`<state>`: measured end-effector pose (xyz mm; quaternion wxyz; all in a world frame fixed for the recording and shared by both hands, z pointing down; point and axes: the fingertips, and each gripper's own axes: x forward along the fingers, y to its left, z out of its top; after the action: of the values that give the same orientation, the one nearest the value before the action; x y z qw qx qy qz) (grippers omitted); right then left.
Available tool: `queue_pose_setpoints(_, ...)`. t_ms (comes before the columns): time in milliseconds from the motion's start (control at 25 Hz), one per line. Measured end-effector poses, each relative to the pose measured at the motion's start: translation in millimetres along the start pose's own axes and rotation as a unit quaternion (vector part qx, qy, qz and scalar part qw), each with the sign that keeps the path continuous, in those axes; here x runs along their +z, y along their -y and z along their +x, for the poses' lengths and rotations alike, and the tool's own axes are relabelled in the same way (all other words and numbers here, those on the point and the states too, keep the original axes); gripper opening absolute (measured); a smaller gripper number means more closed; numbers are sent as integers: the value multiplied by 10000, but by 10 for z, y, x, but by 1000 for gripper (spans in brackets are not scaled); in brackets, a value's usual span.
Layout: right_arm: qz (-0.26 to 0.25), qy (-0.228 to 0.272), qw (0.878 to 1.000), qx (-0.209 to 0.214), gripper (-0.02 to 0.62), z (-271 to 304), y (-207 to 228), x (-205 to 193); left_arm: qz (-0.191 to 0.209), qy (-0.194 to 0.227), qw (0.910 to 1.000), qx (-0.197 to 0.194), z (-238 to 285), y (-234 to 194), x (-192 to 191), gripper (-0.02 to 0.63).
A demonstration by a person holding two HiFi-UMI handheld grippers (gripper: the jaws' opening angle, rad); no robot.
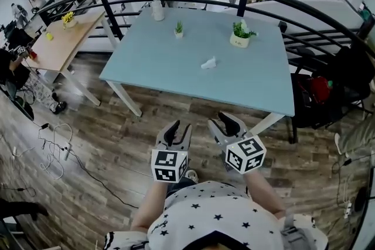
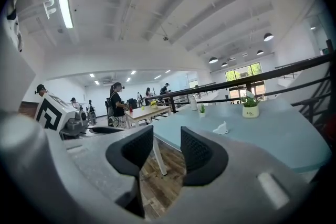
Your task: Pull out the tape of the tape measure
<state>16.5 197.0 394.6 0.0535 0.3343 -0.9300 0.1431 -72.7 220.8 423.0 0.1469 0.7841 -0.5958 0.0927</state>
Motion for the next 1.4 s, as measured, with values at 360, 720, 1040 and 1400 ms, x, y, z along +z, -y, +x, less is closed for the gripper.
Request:
queue_pose_setpoints(360,64,91,9997,-198,156,683,225,136,-22,59,9999,-138,450,-598,164,143)
queue_pose_setpoints(720,149,-14,9995,-290,170,952,396,196,-123,-8,9997,-205,771,-856,239,143)
queue_pose_setpoints(1040,324,6,9988,-357,172,1220,687,201,-139,-109,9996,-234,1124,-992,210,143)
queue_pose_setpoints(1400,133,6,9990,-434,172,1711,1264,453,-98,-8,9997,-206,1783,-1228,468,143)
